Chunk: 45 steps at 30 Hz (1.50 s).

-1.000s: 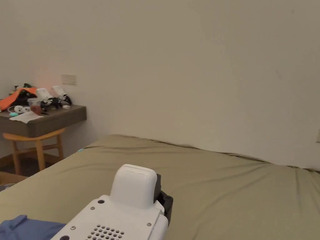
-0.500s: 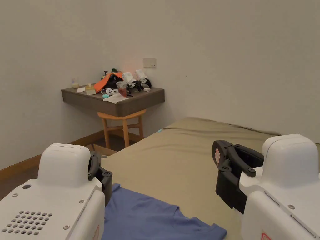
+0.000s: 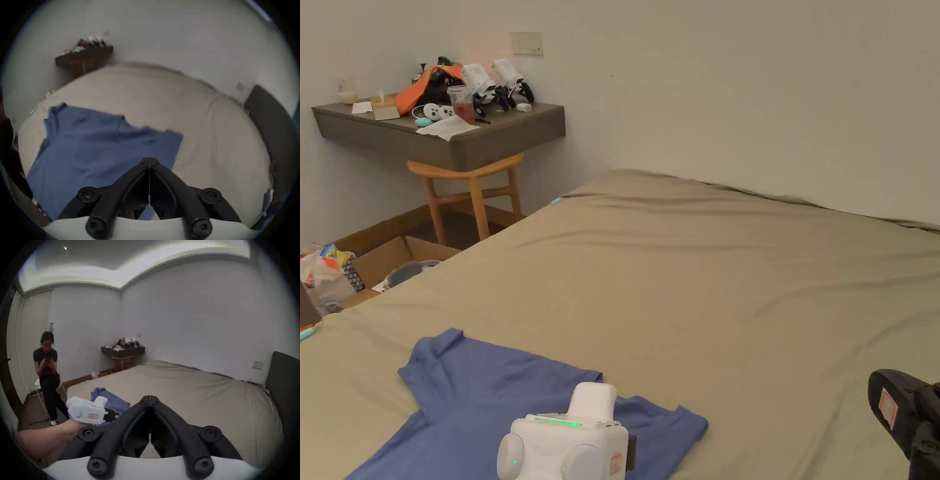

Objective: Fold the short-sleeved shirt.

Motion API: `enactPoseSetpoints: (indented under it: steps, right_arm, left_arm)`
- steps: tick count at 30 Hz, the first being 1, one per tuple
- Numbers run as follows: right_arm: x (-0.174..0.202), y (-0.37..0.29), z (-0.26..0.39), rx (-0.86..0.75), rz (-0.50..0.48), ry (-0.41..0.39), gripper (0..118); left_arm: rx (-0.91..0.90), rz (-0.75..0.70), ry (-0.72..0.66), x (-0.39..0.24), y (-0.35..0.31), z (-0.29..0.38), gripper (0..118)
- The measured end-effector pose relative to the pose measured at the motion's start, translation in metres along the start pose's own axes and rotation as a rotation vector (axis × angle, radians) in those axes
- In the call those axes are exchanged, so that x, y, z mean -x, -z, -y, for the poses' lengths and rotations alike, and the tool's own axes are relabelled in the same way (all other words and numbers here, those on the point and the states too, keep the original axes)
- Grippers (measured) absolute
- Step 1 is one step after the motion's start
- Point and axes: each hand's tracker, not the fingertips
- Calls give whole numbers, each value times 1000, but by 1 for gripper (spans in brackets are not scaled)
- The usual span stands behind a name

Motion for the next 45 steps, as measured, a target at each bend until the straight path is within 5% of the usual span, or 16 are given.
enactPoseSetpoints:
  steps: [1, 2, 3, 15, 16, 18, 20, 21, 28, 35, 40, 45]
  right_arm:
    - [-7, 4, 6, 21, 6, 3, 2]
    - [-13, 7, 12, 42, 7, 10, 2]
    - [-20, 9, 20, 60, 12, 19, 2]
    - [-45, 22, 65, 181, 58, 40, 2]
    - [-46, 20, 65, 179, 59, 43, 2]
    - [-49, 13, 64, 166, 67, 53, 2]
    - [-52, 5, 62, 146, 80, 63, 2]
    - [-54, 0, 62, 136, 87, 70, 2]
    - [-81, -50, 58, 85, 147, 155, 2]
    - [-125, -137, 52, 27, 304, 255, 2]
    - [-158, -224, 42, -39, 526, 196, 2]
    - [-173, -318, 35, -111, 729, 233, 2]
  left_arm:
    - [26, 14, -1, 0, 17, 6, 47]
    - [62, -20, 20, -3, 33, 8, 116]
    - [134, -61, 65, -6, 49, 10, 118]
    - [32, -118, 18, 6, 59, 32, 118]
    - [18, -149, 0, 9, 55, 30, 109]
    - [11, -156, -23, 13, 47, 19, 74]
    - [11, -147, -79, 27, 41, 15, 21]
    - [28, -135, -137, 40, 45, 12, 11]
    - [-65, 99, -648, 77, 0, -3, 10]
    - [-148, 115, -420, -13, -55, -61, 11]
    - [-130, 187, -93, -188, -75, -70, 11]
    - [11, 475, 192, -370, -53, -40, 10]
